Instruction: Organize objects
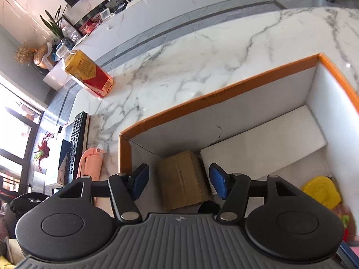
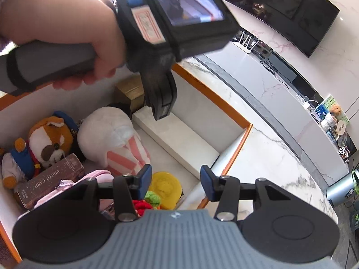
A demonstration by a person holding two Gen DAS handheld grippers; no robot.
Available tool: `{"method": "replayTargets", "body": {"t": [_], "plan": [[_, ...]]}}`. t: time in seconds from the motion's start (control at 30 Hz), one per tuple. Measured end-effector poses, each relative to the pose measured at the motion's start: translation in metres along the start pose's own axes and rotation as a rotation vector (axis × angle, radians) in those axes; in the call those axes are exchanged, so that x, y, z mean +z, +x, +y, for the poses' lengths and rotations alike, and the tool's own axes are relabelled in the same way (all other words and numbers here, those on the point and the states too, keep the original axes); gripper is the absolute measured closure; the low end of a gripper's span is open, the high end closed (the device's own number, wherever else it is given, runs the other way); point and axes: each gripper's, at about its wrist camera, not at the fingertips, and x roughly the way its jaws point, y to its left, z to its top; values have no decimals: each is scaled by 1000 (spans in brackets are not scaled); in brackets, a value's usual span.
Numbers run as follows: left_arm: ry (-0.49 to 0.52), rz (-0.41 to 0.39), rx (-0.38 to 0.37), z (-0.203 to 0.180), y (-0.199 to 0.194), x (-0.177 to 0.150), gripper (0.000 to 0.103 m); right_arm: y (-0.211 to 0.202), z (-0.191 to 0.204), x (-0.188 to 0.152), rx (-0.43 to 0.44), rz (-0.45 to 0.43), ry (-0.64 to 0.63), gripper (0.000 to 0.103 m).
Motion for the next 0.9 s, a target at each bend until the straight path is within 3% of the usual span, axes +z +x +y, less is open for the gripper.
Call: {"method": "replayTargets", "body": {"t": [0.23,0.47,0.57,0.9], "plan": [[-41,-201,-162,21,-60,-28,33,-4,13,1,-44,-30,54,47],[-151,-405,-297,49,-119,-70,33,-67,11,4,-44,-110,259,37],[-214,-500,-376,61,-144,-89,33,-103,12,1,-51,-153,354,28],[-306,-763,-410,76,-196,-158,9,-175,31,-26,-108,-319,555,8]]}}
